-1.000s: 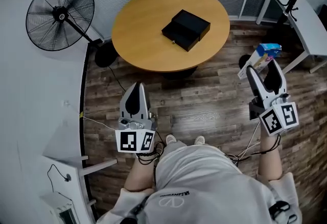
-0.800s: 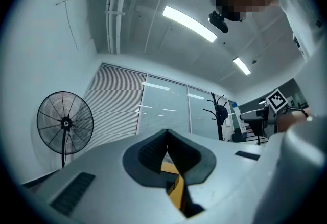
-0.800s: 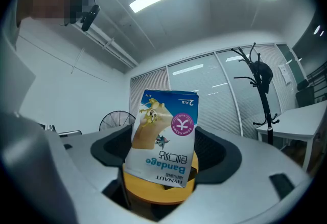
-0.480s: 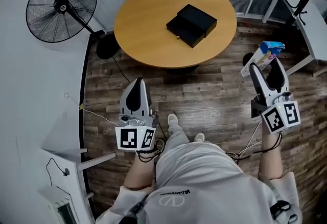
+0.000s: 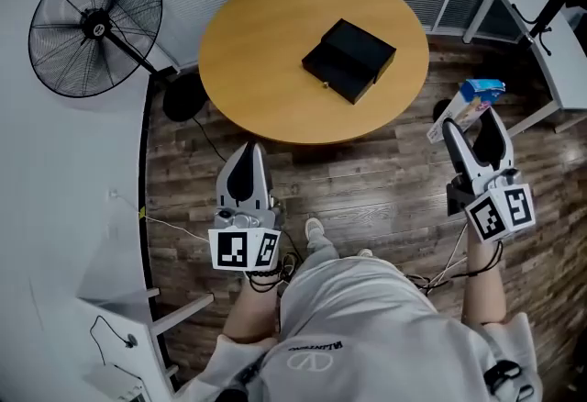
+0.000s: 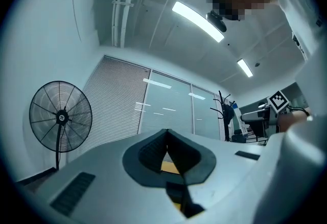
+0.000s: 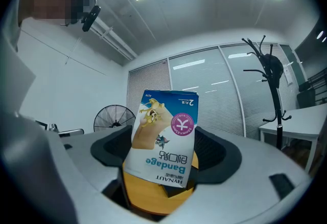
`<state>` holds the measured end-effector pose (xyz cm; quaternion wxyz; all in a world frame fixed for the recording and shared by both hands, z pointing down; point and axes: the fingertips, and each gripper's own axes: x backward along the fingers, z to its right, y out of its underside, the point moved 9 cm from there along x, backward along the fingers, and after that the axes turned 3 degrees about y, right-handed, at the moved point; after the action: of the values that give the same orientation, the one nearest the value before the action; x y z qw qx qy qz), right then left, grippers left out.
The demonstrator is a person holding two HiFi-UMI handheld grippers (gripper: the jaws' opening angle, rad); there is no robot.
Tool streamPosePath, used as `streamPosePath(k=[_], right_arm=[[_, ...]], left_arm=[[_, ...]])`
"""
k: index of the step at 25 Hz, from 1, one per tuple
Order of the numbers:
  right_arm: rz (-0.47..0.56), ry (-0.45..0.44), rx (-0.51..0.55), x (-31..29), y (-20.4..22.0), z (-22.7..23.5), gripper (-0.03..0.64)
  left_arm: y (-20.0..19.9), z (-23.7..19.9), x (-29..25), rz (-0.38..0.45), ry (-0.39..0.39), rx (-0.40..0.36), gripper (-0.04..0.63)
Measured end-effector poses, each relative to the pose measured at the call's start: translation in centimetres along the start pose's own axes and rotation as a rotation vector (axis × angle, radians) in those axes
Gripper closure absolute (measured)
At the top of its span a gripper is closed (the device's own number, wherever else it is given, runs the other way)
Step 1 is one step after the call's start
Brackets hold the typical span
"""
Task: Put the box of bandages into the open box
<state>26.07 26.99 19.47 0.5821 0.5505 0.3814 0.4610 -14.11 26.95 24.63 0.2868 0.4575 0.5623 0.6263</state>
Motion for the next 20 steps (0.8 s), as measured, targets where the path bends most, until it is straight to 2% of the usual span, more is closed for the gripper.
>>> streamPosePath(k=[5,11,20], right_arm=[[-0.007,0.021,0.000,-1.3,0.5,-0.7,0.232],[-0.023,0.037,0.007,-5.5,1.3,-3.9,0.232],[-0.037,0.051,0.016,-8.3,2.1,-7.3,0.232]], left_arm=[[0.6,-1.2,-1.5,0.000,0.038,0.014,0.588],[1.5,-5.5,-3.3,-0.009,0.085,0.046,0.588],[2.6,-9.0,-4.4,-0.011,0.135,0.083,0.588]])
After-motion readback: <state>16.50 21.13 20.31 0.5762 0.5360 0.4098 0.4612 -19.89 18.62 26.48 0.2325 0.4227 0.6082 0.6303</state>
